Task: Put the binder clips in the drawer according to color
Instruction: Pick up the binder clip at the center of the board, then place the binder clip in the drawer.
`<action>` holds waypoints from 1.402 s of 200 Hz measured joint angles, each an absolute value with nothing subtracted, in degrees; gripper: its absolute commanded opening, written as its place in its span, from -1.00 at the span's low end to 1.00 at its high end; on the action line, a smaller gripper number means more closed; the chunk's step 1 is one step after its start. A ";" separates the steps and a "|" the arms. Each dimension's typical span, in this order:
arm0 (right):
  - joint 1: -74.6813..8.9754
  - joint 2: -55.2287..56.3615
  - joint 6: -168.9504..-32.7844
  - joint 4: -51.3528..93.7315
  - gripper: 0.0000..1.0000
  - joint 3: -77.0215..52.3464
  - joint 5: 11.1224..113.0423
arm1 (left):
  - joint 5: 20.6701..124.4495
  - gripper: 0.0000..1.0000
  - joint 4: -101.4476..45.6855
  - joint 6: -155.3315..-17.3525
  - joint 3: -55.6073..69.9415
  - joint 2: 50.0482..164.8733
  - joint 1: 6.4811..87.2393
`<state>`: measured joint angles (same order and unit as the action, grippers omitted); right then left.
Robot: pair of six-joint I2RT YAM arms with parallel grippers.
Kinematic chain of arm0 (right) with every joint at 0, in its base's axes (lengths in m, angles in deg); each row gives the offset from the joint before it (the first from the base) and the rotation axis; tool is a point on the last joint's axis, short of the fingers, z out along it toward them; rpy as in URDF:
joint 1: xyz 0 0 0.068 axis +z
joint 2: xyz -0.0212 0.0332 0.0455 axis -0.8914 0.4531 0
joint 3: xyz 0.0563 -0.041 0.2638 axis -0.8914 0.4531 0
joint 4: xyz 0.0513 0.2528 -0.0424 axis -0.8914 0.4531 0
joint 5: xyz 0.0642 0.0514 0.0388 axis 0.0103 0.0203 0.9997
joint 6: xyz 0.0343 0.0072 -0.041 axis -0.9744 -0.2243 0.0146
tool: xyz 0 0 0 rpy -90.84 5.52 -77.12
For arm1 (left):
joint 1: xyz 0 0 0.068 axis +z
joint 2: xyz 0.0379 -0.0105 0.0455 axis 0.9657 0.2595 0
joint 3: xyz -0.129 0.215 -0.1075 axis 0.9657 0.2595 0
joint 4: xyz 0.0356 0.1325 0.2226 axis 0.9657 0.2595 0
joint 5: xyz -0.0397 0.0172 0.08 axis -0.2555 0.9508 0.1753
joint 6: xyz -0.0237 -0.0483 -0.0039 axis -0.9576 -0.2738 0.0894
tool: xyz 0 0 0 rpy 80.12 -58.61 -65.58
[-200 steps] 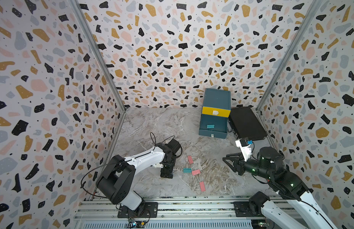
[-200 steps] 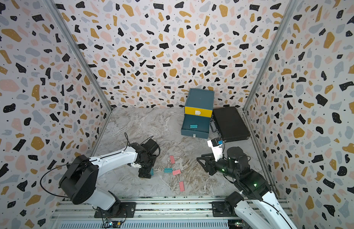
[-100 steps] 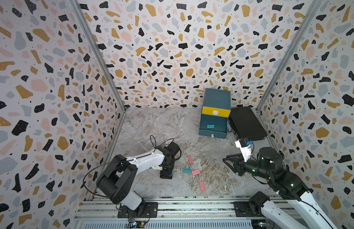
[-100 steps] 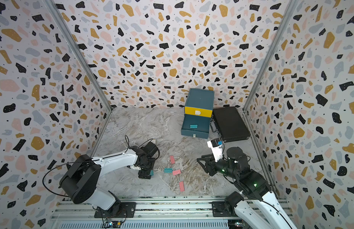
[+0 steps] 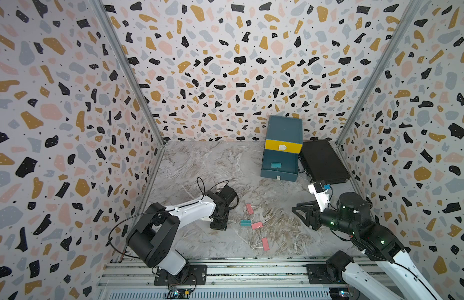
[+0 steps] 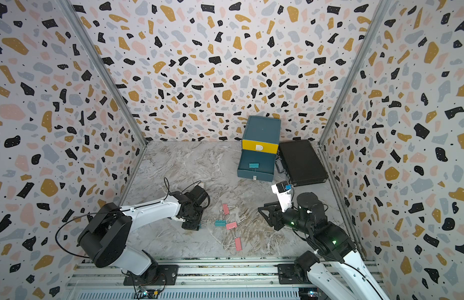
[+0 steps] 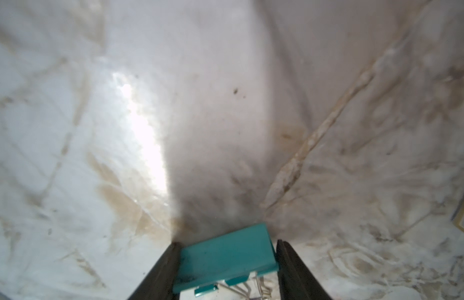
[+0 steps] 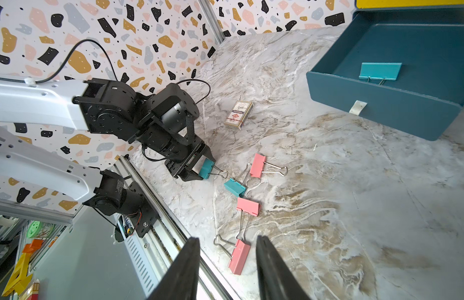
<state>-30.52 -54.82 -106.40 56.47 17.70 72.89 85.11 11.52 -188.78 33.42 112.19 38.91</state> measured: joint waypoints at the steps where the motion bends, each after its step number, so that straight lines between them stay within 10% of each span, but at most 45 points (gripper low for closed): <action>1: -30.52 -54.80 -106.40 56.44 -0.18 17.70 72.96 | 85.28 -0.18 11.44 -188.78 33.42 112.13 38.93; 75: -30.52 -54.43 -106.27 54.11 -0.20 18.00 72.98 | 93.94 -0.27 0.81 -187.82 28.44 111.30 39.02; 223: -30.74 -50.26 -106.68 50.00 -0.20 11.05 46.16 | 83.49 -0.26 -10.40 -149.17 -25.09 142.03 35.41; 259: -30.74 -51.79 -107.38 50.06 -0.21 11.53 46.20 | 83.05 -0.03 -8.41 -147.64 -30.86 147.36 34.67; 280: -30.74 -52.79 -107.73 50.28 -0.21 11.84 46.31 | 82.35 0.49 -7.82 -147.29 -31.32 148.69 34.62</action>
<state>-30.74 -52.79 -107.73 50.28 11.84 46.31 82.35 -7.82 -147.29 -31.32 148.69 34.62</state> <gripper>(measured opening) 0.396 0.619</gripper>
